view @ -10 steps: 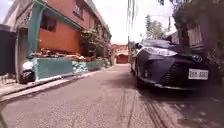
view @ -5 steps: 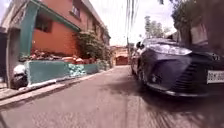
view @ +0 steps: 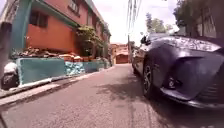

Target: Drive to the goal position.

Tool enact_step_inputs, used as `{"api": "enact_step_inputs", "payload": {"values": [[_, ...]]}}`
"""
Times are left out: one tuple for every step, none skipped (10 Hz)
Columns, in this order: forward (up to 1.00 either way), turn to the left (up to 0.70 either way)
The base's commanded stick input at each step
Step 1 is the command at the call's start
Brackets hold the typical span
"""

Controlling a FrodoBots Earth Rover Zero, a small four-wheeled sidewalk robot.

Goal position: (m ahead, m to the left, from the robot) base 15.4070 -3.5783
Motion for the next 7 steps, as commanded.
{"api": "enact_step_inputs", "payload": {"values": [[0.70,0.00],[0.70,0.00],[0.70,0.00],[0.70,0.00],[0.70,0.00],[0.70,0.00],[0.70,0.00]]}}
